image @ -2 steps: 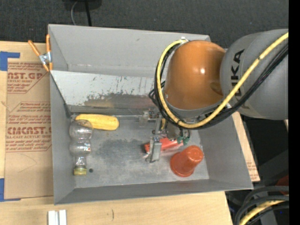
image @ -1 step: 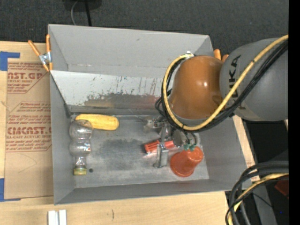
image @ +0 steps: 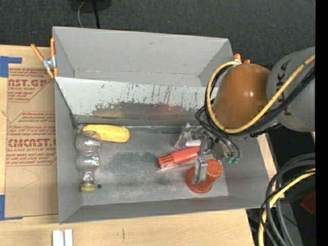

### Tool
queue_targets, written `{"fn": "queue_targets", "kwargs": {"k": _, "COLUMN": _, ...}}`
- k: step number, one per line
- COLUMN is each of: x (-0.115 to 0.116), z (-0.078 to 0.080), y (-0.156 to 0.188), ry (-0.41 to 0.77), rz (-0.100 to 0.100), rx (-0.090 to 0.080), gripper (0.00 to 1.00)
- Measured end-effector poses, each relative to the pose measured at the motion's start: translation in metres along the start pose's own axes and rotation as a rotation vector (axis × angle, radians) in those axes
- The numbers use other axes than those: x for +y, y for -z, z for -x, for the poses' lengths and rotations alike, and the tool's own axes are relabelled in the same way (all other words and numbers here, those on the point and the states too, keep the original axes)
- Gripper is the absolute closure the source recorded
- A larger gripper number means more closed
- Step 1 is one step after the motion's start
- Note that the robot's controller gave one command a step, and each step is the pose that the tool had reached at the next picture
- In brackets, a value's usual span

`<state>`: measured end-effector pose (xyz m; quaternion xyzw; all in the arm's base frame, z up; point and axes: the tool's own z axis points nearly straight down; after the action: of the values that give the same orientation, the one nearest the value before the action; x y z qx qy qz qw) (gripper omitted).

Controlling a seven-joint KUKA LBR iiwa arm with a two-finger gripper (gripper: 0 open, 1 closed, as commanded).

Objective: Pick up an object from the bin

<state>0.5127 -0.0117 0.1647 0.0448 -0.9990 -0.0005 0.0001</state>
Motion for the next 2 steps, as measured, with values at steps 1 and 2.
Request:
{"fn": "queue_targets", "kwargs": {"k": 1, "x": -0.014, "z": 0.027, "y": -0.003, "ry": -0.015, "rz": -0.002, "rx": -0.004, "gripper": 0.00}}
{"fn": "queue_targets", "kwargs": {"k": 2, "x": -0.012, "z": 0.048, "y": -0.058, "ry": -0.034, "rz": 0.001, "rx": -0.010, "gripper": 0.00}}
